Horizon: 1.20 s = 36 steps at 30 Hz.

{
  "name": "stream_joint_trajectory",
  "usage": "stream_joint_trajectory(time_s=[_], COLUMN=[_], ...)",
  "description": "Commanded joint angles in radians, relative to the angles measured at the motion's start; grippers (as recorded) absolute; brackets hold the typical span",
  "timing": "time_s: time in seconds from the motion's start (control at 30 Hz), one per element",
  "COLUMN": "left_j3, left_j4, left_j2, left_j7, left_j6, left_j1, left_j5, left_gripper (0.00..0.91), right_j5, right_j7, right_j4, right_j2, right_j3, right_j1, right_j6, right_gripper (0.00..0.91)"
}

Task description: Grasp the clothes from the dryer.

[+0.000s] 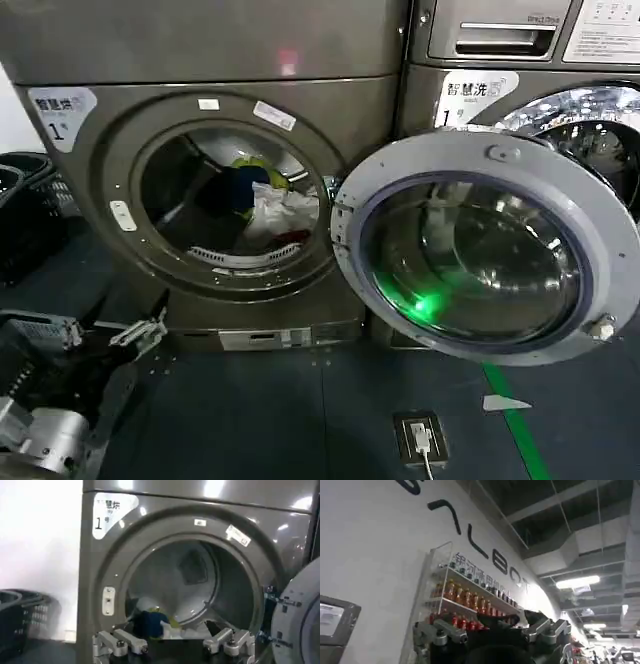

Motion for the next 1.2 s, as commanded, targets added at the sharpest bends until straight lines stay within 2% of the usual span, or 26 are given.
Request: stream_joint_trajectory(time_s=[0.03,0.93,1.2], left_j3=[-0.001,-0.002,-0.002], left_j4=[0.007,0.006,0.002], left_j2=[-0.001,-0.002,-0.003], left_j7=[0.0,0.003,0.003], left_j6=[-0.001,0.003,0.003], left_j1=[0.003,-0.006,-0.005], left_j5=[0.0,0.0,0.001], left_gripper=[0.907,0.907,0.907], right_j5=[0.001,-0.002,-0.037], right_j7=[-0.003,-0.008,-0.001], right_j4=[0.001,0.035,0.0], right_j2=[-0.002,0.016,-0.005], right_j3=[-0.001,-0.019,0.027], right_j1=[0.0,0.008,0.001], right_j6=[0.007,0.01,0.005], right_gripper=[0.907,0.907,0.907])
